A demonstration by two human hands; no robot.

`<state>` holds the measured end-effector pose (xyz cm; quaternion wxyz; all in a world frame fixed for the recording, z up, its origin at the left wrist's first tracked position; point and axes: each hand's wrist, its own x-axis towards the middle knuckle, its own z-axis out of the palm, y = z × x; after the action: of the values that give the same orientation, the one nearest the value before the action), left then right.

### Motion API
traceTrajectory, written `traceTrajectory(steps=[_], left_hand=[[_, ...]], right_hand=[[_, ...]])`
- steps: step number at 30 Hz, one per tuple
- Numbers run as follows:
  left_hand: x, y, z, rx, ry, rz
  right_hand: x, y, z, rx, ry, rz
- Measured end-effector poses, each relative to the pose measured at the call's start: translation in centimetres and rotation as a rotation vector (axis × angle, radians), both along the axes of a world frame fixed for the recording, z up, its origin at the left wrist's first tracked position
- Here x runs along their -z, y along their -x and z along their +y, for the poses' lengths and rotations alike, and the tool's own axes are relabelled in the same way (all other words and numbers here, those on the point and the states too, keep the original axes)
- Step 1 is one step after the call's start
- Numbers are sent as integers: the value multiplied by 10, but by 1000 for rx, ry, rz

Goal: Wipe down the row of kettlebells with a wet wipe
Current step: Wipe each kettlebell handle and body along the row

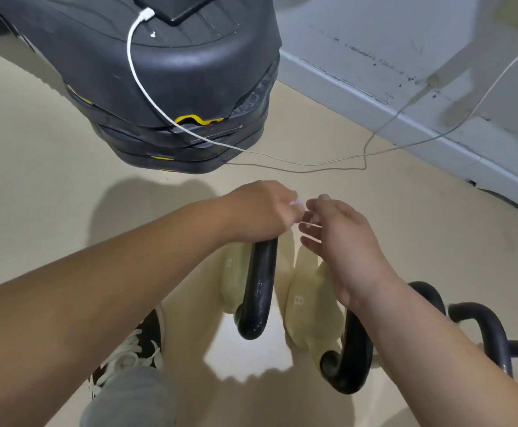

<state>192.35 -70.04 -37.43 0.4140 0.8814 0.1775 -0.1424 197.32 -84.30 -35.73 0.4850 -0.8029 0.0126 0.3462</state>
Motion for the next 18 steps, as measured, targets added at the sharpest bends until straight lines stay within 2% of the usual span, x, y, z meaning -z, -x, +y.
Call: traceTrajectory(steps=[2,4,8,12,15,18], left_hand=[[2,24,-9,154,-141,-310],[7,47,-12,299,-254,-464],[9,81,-25,379,-389,-544],[12,104,-24,338,-304,-597],[6,119,-15,210,-342,-745],[3,130,-14,197,-469,-723]], right_hand=[[-2,6,-2,6,-20,-26],[-7,16,-6,-16,-70,-52],[-11,37,-18,-136,-120,-135],[-15,48,-25,-183,-158,-191],[-16,55,-28,-300,-76,-333],[-14,64,-30,-370,16,-405]])
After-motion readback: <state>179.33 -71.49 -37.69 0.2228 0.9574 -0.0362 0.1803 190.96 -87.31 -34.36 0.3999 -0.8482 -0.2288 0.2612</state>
